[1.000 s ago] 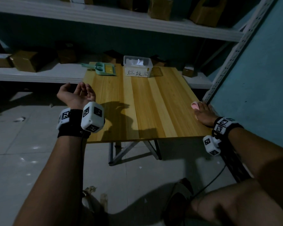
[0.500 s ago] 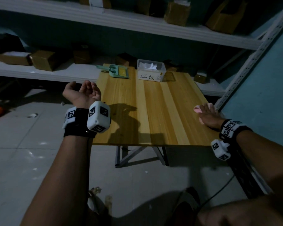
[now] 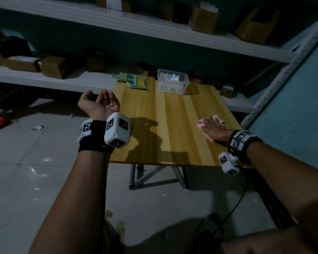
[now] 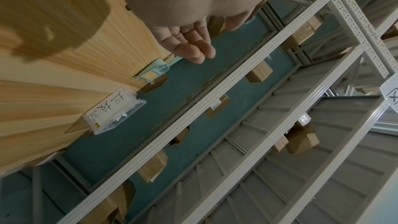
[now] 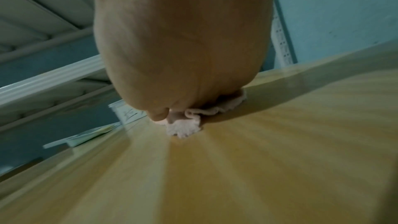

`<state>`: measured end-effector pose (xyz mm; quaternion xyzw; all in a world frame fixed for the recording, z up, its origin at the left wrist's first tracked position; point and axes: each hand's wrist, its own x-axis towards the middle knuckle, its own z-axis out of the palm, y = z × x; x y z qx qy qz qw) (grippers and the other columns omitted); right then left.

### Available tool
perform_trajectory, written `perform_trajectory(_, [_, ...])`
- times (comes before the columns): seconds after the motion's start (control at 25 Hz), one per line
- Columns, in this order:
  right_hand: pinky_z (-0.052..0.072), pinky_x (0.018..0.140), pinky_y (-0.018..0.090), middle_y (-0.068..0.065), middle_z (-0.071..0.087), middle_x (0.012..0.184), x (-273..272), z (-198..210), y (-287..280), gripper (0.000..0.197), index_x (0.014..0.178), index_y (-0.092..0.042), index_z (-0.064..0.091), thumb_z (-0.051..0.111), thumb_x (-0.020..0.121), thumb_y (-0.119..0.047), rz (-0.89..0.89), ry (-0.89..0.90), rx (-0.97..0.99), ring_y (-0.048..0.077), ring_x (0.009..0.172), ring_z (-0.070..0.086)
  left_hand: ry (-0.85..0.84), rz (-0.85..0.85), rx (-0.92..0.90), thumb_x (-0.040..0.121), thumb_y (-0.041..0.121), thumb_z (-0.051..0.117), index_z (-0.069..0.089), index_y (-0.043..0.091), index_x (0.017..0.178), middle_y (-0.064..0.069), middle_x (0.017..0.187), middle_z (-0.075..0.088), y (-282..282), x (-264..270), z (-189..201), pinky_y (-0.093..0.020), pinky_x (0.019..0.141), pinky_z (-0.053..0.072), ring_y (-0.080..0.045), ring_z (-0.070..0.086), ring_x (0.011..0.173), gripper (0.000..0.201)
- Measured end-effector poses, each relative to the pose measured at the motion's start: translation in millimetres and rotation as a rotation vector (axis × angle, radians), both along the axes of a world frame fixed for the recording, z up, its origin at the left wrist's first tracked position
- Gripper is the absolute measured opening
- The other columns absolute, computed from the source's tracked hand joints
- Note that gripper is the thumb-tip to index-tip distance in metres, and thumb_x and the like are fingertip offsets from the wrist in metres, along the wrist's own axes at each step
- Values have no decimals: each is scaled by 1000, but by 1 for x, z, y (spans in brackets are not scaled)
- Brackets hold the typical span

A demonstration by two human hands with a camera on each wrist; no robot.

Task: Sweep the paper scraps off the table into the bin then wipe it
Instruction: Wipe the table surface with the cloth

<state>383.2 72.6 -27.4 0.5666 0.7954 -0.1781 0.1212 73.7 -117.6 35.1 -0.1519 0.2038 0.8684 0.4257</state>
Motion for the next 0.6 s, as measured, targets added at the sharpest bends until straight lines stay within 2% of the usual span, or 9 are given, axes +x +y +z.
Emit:
perform_trajectory(0.2, [-13, 120, 45, 1, -25, 161, -49, 4, -21, 60, 156, -21, -10, 12, 105, -46, 134, 38, -42, 22, 147, -25, -5, -15, -4, 87, 31, 50, 55, 5, 78, -6, 70, 54, -2, -2, 1, -19, 55, 38, -20, 53, 57, 28])
perform_trajectory(0.36, [-13, 120, 46, 2, -26, 160, -112, 0, -46, 64, 155, -21, -13, 8, 103, -51, 315, 25, -24, 22, 147, -26, -28, 5, 8, 85, 30, 53, 58, 4, 80, -7, 71, 56, -6, -6, 1, -20, 55, 41, -21, 55, 58, 27])
perform_trajectory(0.48, [-19, 115, 42, -1, -27, 159, -157, -2, -64, 62, 155, -24, -11, 7, 103, -52, 456, -25, 0, 22, 146, -26, -39, 24, 16, 84, 30, 54, 58, 5, 82, -6, 71, 57, -11, -9, 1, -20, 54, 42, -21, 56, 59, 25])
perform_trajectory(0.6, [-16, 119, 46, 2, -23, 162, -203, -1, -87, 66, 157, -25, -7, 9, 102, -56, 596, -51, 7, 24, 148, -25, -38, 32, 19, 85, 30, 53, 57, 6, 83, -5, 70, 57, -15, -16, 2, -20, 54, 42, -20, 56, 59, 25])
